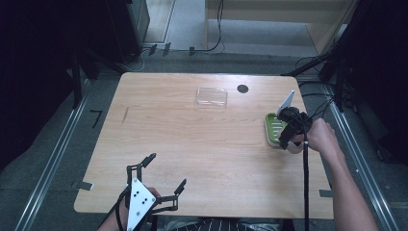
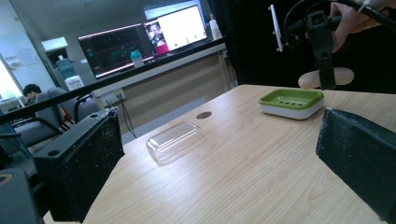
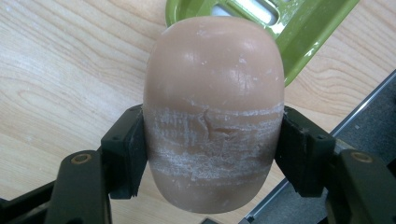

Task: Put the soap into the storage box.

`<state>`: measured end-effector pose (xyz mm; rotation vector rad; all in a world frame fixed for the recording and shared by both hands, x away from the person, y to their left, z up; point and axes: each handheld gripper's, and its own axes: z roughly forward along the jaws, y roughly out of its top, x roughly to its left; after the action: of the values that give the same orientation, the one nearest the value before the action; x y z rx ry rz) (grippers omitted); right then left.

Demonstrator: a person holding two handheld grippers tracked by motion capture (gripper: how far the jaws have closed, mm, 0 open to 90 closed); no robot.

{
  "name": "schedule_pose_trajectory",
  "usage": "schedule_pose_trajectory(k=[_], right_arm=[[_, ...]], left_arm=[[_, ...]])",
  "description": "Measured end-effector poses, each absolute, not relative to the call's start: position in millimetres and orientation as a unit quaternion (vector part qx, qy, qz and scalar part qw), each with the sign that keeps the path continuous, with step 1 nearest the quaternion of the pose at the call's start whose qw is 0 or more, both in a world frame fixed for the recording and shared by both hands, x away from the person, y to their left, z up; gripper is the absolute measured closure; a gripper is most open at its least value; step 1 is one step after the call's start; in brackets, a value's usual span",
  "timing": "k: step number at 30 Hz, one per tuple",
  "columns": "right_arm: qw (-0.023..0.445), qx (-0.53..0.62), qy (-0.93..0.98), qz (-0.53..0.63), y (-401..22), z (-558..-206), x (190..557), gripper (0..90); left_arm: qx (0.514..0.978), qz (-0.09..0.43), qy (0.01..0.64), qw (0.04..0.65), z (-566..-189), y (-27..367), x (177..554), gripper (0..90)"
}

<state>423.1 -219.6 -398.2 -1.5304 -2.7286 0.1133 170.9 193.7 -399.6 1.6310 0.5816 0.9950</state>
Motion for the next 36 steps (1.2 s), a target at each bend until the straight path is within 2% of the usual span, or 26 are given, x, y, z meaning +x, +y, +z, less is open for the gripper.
schedule_pose_trajectory(k=[36], right_arm=[[-0.003,-0.494,-0.869,0.023,-217.1,-390.9,450.7,33.9]], left_arm=[[0.685,0.419,0.247,0.542,-399.8,193.9,170.7,1.2]])
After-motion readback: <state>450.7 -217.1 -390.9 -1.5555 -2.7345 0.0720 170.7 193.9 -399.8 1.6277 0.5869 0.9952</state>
